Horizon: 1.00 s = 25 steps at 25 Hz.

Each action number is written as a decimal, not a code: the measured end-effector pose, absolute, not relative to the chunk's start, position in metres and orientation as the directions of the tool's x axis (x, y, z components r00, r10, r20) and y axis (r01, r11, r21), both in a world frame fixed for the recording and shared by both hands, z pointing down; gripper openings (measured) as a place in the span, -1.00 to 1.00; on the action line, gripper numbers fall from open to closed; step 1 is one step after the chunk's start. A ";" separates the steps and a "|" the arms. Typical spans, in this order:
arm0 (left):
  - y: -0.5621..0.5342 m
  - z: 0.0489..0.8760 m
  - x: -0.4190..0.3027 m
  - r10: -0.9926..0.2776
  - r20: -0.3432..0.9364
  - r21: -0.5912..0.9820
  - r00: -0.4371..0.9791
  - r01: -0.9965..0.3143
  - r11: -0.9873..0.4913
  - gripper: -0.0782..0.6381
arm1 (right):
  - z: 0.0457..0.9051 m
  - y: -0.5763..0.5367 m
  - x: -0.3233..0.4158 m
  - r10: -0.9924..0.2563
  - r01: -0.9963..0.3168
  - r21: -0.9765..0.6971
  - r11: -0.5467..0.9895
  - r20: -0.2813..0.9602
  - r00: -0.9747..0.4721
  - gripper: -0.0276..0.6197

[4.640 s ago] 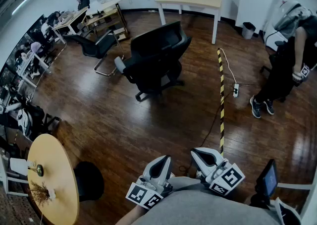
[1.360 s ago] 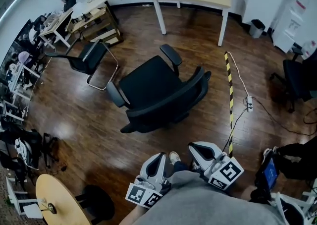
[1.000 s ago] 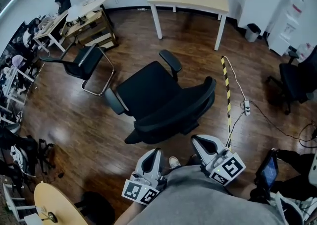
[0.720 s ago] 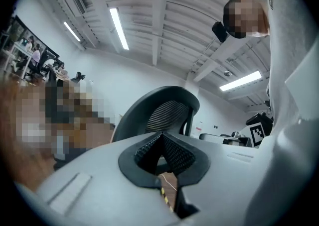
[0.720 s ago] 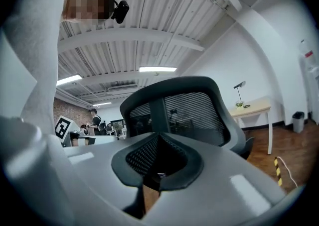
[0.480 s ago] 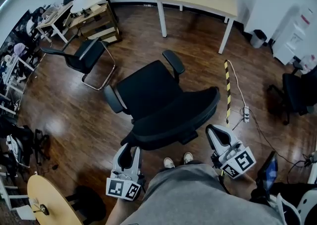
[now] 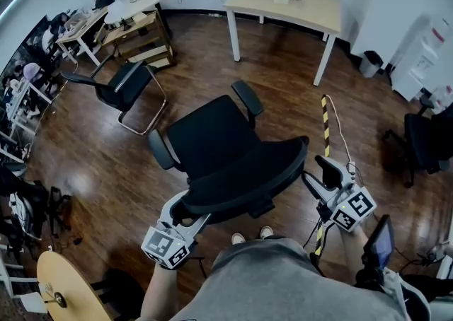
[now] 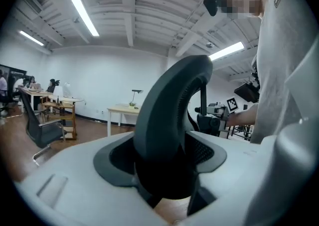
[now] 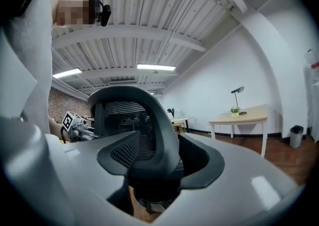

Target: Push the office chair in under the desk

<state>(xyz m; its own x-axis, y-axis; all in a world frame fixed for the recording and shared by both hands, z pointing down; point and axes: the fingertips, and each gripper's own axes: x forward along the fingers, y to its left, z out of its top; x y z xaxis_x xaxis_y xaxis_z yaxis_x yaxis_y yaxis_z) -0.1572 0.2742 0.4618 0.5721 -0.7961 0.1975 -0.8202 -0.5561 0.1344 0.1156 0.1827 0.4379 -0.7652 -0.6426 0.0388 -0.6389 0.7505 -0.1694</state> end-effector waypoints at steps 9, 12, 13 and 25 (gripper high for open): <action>0.275 0.453 -0.150 -0.791 0.177 0.198 0.585 -0.809 -0.554 -0.14 | 0.449 0.154 0.104 -0.538 -0.543 -0.170 0.822 0.079 -0.839 0.00; 0.278 0.453 -0.153 -0.781 0.178 0.208 0.598 -0.799 -0.564 -0.16 | 0.453 0.150 0.095 -0.485 -0.493 -0.178 0.851 0.088 -0.870 0.05; 0.279 0.453 -0.155 -0.776 0.179 0.212 0.605 -0.793 -0.571 -0.16 | 0.455 0.149 0.091 -0.467 -0.476 -0.177 0.861 0.093 -0.880 0.08; 0.286 0.458 -0.218 -0.702 0.205 0.276 0.682 -0.728 -0.627 -0.19 | 0.460 0.176 0.025 -0.225 -0.241 -0.176 0.954 0.105 -0.969 0.19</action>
<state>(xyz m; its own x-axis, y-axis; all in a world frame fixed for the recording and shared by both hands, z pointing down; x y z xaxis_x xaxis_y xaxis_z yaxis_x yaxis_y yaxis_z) -0.2177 0.2858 0.4582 0.6824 -0.7017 0.2046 -0.7280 -0.6274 0.2762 0.0253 0.1758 0.4598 -0.9686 -0.2251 0.1054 -0.2410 0.9544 -0.1763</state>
